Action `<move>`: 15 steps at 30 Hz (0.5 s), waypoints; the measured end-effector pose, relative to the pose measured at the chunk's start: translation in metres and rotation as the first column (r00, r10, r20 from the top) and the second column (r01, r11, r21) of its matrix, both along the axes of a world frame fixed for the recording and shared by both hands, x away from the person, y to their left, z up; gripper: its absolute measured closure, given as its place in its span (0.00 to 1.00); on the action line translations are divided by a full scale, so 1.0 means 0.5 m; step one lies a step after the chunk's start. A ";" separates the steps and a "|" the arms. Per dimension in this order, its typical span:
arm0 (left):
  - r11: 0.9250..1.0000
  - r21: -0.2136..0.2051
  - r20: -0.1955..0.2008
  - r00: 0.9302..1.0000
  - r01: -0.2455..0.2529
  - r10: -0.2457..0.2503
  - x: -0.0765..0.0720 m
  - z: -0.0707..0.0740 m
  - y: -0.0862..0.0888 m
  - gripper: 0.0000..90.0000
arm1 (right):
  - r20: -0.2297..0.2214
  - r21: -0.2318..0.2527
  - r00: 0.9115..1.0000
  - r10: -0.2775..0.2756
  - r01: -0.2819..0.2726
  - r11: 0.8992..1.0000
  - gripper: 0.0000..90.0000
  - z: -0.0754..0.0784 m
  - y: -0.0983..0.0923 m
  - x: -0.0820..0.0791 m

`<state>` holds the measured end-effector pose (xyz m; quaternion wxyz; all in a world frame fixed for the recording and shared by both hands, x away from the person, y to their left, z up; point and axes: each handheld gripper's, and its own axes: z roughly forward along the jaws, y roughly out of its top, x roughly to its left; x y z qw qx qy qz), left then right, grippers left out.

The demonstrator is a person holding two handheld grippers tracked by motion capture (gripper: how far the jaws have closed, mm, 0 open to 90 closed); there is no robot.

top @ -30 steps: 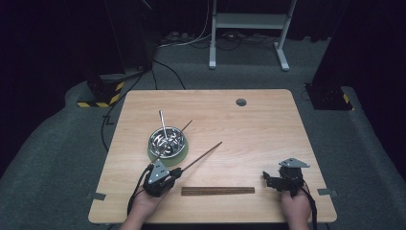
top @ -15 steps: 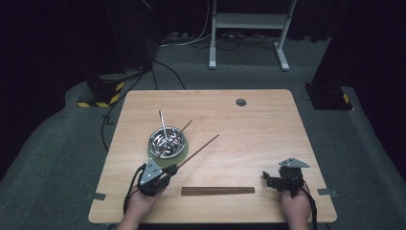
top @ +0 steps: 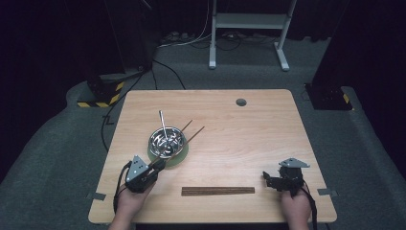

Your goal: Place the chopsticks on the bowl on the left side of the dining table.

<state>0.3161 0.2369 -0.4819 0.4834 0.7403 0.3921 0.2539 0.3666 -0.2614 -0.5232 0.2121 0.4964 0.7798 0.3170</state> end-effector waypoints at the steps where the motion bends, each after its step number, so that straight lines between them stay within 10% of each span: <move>1: 1.000 -0.002 -0.001 1.000 -0.006 0.006 0.000 0.000 0.003 0.93 | 0.000 0.000 1.000 0.000 0.000 1.000 0.15 0.000 0.000 0.000; 15: 0.997 0.001 0.001 0.997 -0.072 0.072 0.006 -0.009 0.026 0.93 | 0.000 0.000 1.000 0.000 0.000 1.000 0.15 0.000 0.000 0.000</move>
